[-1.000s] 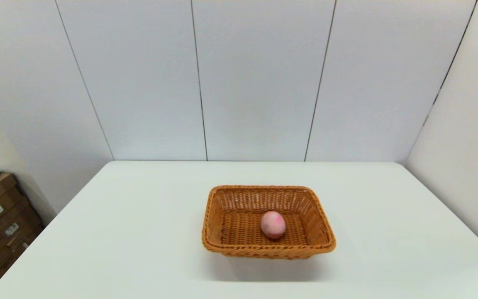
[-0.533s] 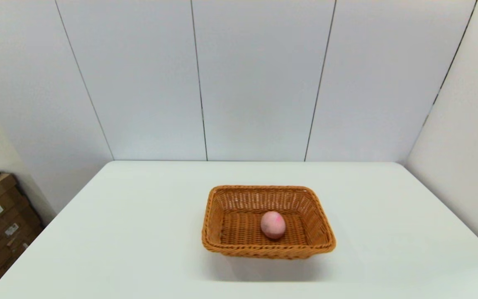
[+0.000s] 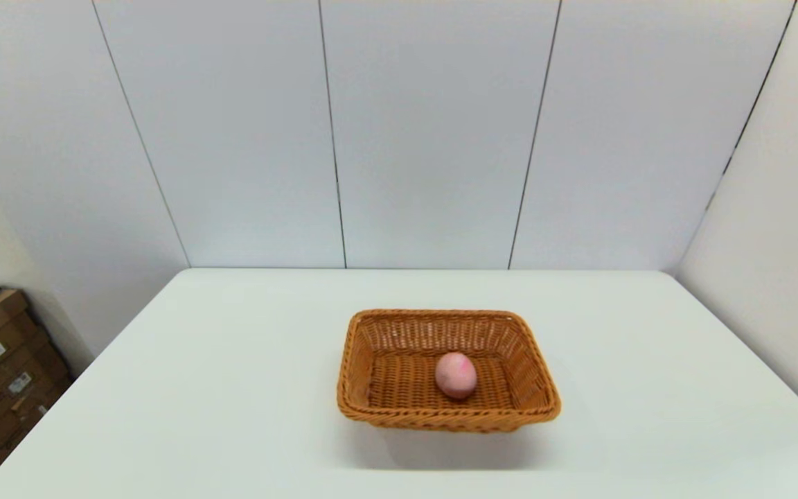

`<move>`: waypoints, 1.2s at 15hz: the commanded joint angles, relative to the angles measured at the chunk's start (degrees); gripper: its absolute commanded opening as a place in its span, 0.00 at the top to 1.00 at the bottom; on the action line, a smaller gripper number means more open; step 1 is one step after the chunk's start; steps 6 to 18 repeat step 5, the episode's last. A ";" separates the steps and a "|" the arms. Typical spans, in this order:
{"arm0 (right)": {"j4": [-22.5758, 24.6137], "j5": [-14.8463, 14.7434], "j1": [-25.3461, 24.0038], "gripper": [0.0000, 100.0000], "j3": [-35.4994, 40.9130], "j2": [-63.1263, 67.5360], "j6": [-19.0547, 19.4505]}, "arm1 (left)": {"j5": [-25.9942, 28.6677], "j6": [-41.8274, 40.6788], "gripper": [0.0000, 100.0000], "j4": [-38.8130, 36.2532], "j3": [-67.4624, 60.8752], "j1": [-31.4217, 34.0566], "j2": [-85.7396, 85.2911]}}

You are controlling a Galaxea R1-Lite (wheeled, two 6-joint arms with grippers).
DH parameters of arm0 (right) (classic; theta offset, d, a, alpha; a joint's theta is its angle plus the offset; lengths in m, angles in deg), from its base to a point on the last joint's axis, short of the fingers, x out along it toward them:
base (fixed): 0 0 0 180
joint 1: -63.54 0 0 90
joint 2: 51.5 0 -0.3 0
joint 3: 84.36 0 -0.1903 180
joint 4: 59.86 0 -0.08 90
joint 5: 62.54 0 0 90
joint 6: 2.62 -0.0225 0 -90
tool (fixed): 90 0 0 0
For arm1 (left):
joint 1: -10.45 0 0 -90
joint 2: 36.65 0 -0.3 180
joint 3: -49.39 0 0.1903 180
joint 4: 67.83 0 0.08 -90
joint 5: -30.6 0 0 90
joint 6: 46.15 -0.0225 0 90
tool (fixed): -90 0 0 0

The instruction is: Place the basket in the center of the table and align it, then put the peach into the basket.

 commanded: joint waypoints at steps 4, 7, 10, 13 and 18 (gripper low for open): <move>-0.09 -0.26 -0.02 0.00 -0.09 0.01 -1.01 | -0.03 0.04 0.00 0.07 0.00 0.01 -0.01; -0.09 -0.26 -0.02 0.00 -0.01 0.01 -1.10 | -0.03 0.04 0.00 0.07 0.00 0.01 -0.01; -0.09 -0.26 -0.02 0.00 -0.01 0.01 -1.10 | -0.03 0.04 0.00 0.07 0.00 0.01 -0.01; -0.09 -0.26 -0.02 0.00 -0.01 0.01 -1.10 | -0.03 0.04 0.00 0.07 0.00 0.01 -0.01; -0.09 -0.26 -0.02 0.00 -0.01 0.01 -1.10 | -0.03 0.04 0.00 0.07 0.00 0.01 -0.01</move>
